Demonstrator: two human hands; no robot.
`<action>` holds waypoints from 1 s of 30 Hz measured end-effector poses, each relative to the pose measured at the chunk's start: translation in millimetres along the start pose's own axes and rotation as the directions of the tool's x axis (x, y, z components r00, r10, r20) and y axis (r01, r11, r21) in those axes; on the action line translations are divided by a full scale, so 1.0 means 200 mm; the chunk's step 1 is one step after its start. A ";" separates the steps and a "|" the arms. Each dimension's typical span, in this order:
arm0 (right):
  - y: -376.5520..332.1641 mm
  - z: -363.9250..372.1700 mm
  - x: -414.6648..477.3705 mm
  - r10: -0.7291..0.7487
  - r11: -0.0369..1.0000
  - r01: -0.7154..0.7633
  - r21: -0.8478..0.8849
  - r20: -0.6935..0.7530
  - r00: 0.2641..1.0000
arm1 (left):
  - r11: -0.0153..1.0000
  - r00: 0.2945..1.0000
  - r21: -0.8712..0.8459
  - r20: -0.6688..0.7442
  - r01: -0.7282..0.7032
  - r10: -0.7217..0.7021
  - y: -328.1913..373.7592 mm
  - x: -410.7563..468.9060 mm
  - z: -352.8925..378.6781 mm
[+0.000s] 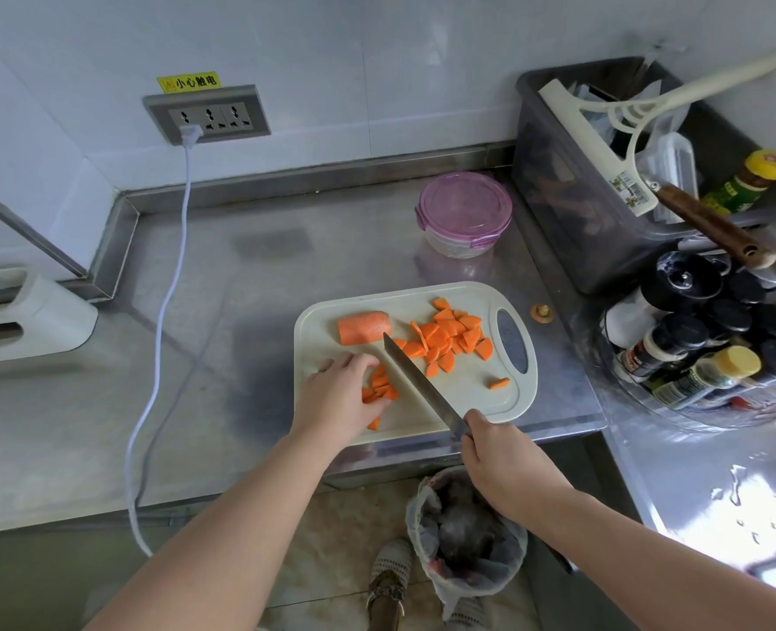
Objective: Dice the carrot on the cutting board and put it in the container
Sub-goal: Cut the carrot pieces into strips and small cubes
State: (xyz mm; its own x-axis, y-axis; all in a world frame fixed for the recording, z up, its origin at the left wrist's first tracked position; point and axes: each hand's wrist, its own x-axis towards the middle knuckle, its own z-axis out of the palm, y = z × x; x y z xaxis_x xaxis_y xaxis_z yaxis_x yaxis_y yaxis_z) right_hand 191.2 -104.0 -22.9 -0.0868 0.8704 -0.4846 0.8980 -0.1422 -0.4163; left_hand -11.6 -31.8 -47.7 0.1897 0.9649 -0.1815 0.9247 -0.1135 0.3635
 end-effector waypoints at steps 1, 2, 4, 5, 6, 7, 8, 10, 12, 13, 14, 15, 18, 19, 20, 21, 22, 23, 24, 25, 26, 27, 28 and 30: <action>0.00 0.00 0.00 0.001 1.000 -0.001 -0.003 0.002 1.000 | 1.000 1.000 0.010 0.007 0.000 0.000 0.00 0.01 0.00; -0.01 0.00 0.01 0.002 1.000 -0.002 -0.004 0.005 1.000 | 1.000 1.000 0.019 0.006 0.000 0.000 0.01 0.02 0.01; -0.01 -0.01 0.01 0.002 1.000 -0.002 -0.004 0.004 1.000 | 0.999 1.000 0.042 -0.010 -0.010 0.010 0.03 0.04 0.01; -0.01 -0.01 0.01 0.003 1.000 -0.003 -0.005 0.004 1.000 | 0.999 1.000 0.043 -0.017 -0.015 0.015 0.04 0.05 0.02; -0.01 -0.01 0.01 0.006 1.000 -0.006 -0.007 0.004 1.000 | 0.999 1.000 0.033 -0.020 -0.014 0.015 0.05 0.06 0.02; -0.01 -0.01 0.02 0.010 1.000 -0.010 -0.011 0.004 1.000 | 1.000 1.000 0.015 -0.020 -0.010 0.010 0.06 0.07 0.02; -0.01 -0.02 0.02 0.014 1.000 -0.014 -0.014 0.004 1.000 | 1.000 1.000 -0.001 -0.018 -0.005 0.005 0.07 0.08 0.02; -0.01 -0.02 0.03 0.019 1.000 -0.019 -0.011 0.000 1.000 | 1.000 1.000 -0.021 -0.014 -0.002 0.002 0.07 0.09 0.01; -0.01 -0.03 0.04 0.022 1.000 -0.022 -0.001 -0.007 1.000 | 1.000 1.000 -0.022 -0.015 -0.018 0.018 0.06 0.09 0.00; -0.01 -0.03 0.04 0.022 1.000 -0.022 0.003 -0.008 1.000 | 0.999 0.999 -0.014 -0.009 -0.034 0.034 0.05 0.09 0.00; 0.00 -0.03 0.05 0.022 1.000 -0.022 0.004 -0.010 1.000 | 0.999 0.999 -0.008 0.001 -0.051 0.051 0.05 0.08 -0.01; 0.00 -0.03 0.05 0.022 1.000 -0.022 0.003 -0.011 1.000 | 0.998 0.998 -0.008 0.011 -0.067 0.067 0.04 0.08 0.00; 0.00 -0.03 0.05 0.026 1.000 -0.026 0.000 -0.015 1.000 | 0.997 0.998 -0.024 0.017 -0.068 0.068 0.01 0.05 -0.01; -0.01 -0.03 0.05 0.028 1.000 -0.028 0.000 -0.012 1.000 | 0.998 0.998 -0.014 0.035 -0.059 0.060 0.01 0.05 -0.01; -0.01 -0.02 0.05 0.030 1.000 -0.030 -0.001 -0.008 1.000 | 0.999 0.997 0.010 0.063 -0.053 0.053 0.02 0.05 0.00; -0.01 -0.02 0.05 0.029 1.000 -0.029 -0.003 -0.005 1.000 | 0.998 0.995 0.043 0.087 -0.052 0.048 0.02 0.05 0.00; -0.01 -0.01 0.05 0.025 1.000 -0.025 -0.007 -0.004 1.000 | 0.997 0.994 0.066 0.097 -0.051 0.044 0.03 0.05 0.01; -0.01 -0.01 0.05 0.019 1.000 -0.019 -0.011 -0.004 1.000 | 0.996 0.995 0.073 0.095 -0.043 0.036 0.04 0.06 0.01; -0.02 -0.01 0.04 0.016 1.000 -0.016 -0.011 -0.002 1.000 | 0.997 0.996 0.069 0.087 -0.031 0.025 0.04 0.07 0.02; -0.02 0.00 0.04 0.014 1.000 -0.014 -0.011 0.001 1.000 | 0.998 0.997 0.055 0.078 -0.017 0.013 0.05 0.07 0.02; -0.02 0.00 0.04 0.013 1.000 -0.013 -0.013 0.005 1.000 | 0.999 0.997 0.036 0.072 -0.004 0.001 0.05 0.08 0.03; -0.03 0.01 0.04 0.014 1.000 -0.014 -0.021 0.007 1.000 | 1.000 0.998 0.018 0.070 0.009 -0.010 0.05 0.09 0.03; -0.03 0.01 0.04 0.014 1.000 -0.014 -0.027 0.006 1.000 | 1.000 0.997 0.003 0.069 0.020 -0.021 0.06 0.09 0.04; -0.04 0.02 0.05 0.016 0.999 -0.016 -0.036 0.001 1.000 | 0.999 0.997 -0.029 0.064 0.035 -0.033 0.06 0.10 0.04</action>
State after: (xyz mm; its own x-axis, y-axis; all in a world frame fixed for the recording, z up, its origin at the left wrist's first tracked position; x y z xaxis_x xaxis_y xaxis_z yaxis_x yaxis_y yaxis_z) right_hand 181.0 -95.3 -26.8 -0.0732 0.8675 -0.4921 0.9144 -0.1386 -0.3803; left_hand 5.4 -15.4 -55.1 0.1796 0.9510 -0.2518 0.9209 -0.0725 0.3829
